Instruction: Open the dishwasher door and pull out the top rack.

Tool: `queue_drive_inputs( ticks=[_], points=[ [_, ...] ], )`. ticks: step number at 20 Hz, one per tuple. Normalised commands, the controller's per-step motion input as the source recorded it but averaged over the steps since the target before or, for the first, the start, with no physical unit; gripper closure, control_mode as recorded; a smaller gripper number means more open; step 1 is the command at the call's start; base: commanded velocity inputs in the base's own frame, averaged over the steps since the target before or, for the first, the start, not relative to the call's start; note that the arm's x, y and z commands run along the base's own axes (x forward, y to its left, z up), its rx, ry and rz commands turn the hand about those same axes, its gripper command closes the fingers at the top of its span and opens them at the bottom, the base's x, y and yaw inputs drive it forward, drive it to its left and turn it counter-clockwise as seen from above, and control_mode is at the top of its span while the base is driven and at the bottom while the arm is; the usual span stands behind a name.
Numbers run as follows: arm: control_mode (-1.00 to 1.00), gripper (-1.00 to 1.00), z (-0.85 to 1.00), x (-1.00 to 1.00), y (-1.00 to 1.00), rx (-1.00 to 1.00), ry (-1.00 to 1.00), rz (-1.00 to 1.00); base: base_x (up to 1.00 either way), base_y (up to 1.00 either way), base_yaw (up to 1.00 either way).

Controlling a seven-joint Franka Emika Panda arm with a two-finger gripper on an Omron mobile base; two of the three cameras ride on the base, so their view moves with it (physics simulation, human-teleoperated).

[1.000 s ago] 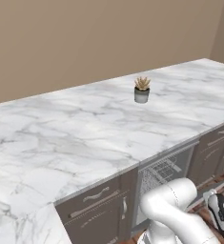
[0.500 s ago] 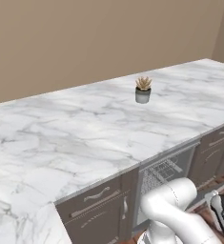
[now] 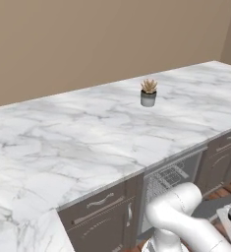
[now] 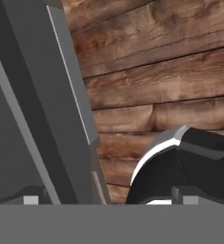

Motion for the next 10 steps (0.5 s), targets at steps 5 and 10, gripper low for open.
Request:
queue_drive_inputs(
  ticks=[5, 10],
  points=[
    [-1.00, -1.00, 0.02, -1.00, -1.00, 0.00, -0.04, 0.19, 0.00, 0.00, 0.00],
    [-1.00, -1.00, 0.70, -1.00, -1.00, 0.02, -0.12, 0.19, 0.00, 0.00, 0.00]
  ],
)
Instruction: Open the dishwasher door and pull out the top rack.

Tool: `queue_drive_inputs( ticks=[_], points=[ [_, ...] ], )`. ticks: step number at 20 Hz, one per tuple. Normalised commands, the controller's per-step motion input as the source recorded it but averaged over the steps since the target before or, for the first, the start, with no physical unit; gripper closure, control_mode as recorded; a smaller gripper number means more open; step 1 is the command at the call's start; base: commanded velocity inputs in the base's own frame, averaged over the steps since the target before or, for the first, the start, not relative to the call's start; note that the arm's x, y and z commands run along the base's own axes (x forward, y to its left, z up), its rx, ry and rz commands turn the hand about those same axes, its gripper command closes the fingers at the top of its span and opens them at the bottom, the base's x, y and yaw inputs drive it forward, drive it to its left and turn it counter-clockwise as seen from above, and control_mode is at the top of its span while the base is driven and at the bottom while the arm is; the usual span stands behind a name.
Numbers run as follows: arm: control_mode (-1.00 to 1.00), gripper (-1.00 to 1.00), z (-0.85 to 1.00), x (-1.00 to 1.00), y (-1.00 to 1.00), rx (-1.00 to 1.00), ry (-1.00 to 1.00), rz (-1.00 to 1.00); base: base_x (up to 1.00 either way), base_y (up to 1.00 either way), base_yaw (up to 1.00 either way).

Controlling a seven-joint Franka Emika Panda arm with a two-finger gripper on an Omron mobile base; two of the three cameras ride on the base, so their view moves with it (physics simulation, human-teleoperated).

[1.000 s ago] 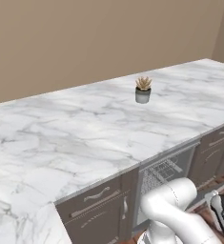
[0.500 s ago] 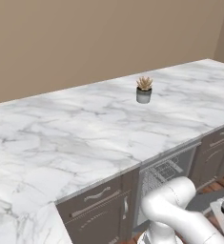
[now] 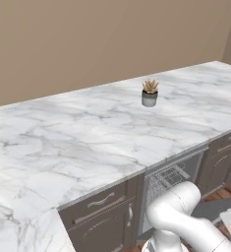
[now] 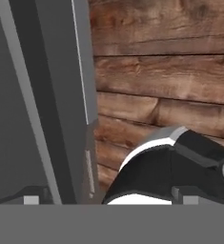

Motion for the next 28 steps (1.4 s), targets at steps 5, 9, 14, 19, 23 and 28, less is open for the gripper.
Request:
queue_drive_inputs(
  ticks=[5, 9, 14, 19, 23, 28],
  points=[
    [-1.00, -1.00, 1.00, -0.93, -0.95, 0.02, -0.08, 0.20, 0.00, 0.00, 0.00],
    [-1.00, -1.00, 1.00, -0.69, -0.70, 0.00, -0.05, 0.14, 0.00, 0.00, 0.00],
    [-1.00, -1.00, 1.00, -0.49, -0.31, 0.00, -0.01, 0.06, 0.00, 0.00, 0.00],
    [-1.00, -1.00, 1.00, -0.41, -0.11, 0.00, 0.00, 0.07, 0.00, 0.00, 0.00],
    [-1.00, -1.00, 1.00, 0.01, 0.13, -0.02, 0.00, 0.02, 0.00, 0.00, 0.00],
    [-1.00, -1.00, 0.79, 0.51, 0.79, 0.03, 0.00, 0.03, 0.00, 0.00, 0.00]
  ],
)
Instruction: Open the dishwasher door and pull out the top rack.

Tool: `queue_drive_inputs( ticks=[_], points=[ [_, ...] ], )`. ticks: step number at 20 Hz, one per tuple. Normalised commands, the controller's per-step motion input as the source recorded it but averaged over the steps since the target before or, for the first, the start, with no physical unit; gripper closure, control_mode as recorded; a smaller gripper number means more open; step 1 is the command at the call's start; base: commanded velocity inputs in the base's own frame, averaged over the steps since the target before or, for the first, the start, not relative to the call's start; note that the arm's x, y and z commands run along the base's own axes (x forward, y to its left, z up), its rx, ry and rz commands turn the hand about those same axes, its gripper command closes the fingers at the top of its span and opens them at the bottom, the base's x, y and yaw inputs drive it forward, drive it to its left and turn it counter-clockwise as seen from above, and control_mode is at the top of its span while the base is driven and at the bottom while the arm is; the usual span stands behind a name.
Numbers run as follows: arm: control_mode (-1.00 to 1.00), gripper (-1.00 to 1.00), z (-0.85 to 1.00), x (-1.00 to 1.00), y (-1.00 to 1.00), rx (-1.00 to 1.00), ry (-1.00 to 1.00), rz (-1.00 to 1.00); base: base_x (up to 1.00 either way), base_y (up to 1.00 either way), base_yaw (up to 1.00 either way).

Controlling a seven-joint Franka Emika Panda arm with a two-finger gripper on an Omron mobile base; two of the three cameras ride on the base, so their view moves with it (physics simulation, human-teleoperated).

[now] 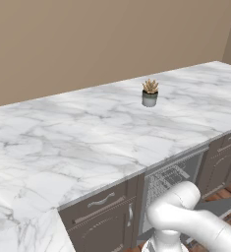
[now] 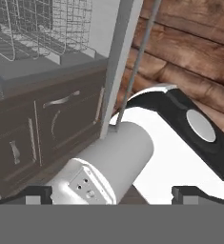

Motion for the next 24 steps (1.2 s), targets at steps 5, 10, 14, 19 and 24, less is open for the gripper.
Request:
queue_drive_inputs(
  ticks=[5, 10, 14, 19, 24],
  points=[
    [-1.00, -1.00, 0.40, 0.63, 0.93, 0.11, 0.04, 0.07, 0.00, 0.00, 0.00],
    [-1.00, -1.00, 0.35, 0.76, 0.56, 0.19, 0.28, 0.00, 0.00, 0.00, 0.00],
    [-1.00, -1.00, 0.40, 0.85, 0.26, 0.22, 0.50, -0.02, 0.00, 0.00, 0.00],
    [-1.00, -1.00, -0.07, 0.80, 0.09, 0.06, 0.47, -0.07, 0.00, 0.00, 0.00],
    [-1.00, -1.00, -0.74, 0.91, 0.04, 0.02, 0.39, -0.18, 0.00, 0.00, 0.00]
  ],
)
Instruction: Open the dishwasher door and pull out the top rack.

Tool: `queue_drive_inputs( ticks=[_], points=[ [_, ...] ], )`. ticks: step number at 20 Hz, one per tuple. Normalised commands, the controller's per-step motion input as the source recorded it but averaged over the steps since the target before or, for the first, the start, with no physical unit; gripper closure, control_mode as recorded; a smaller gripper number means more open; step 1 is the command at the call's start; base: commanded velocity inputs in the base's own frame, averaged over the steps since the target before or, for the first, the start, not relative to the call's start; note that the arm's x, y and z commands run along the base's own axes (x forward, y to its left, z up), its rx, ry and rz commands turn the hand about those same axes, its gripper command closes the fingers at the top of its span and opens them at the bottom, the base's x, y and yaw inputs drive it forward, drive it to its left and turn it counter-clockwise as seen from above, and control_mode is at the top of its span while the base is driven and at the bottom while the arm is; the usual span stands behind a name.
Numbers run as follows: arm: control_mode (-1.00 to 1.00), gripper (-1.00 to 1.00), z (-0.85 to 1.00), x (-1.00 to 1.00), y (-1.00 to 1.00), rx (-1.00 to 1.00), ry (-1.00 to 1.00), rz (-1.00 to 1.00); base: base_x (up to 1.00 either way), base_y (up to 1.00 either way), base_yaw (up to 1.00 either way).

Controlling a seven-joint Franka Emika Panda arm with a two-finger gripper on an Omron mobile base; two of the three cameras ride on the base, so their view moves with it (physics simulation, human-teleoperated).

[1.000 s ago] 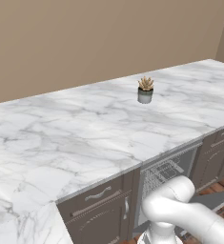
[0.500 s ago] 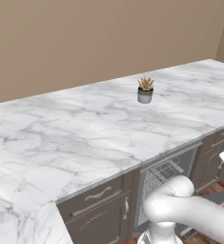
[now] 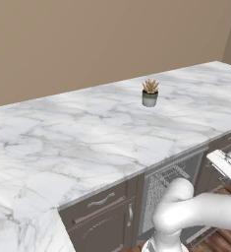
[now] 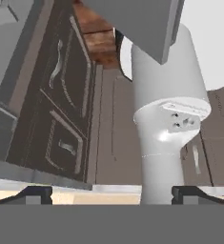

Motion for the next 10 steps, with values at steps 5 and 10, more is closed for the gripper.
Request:
queue_drive_inputs(
  ticks=[5, 10],
  points=[
    [-1.00, -1.00, -0.99, 0.66, 0.00, 0.04, 0.35, -0.34, 0.00, 0.00, 0.00],
    [-1.00, -1.00, -0.76, 0.31, 0.07, 0.00, 0.26, -0.50, 0.00, 0.00, 0.00]
  ],
)
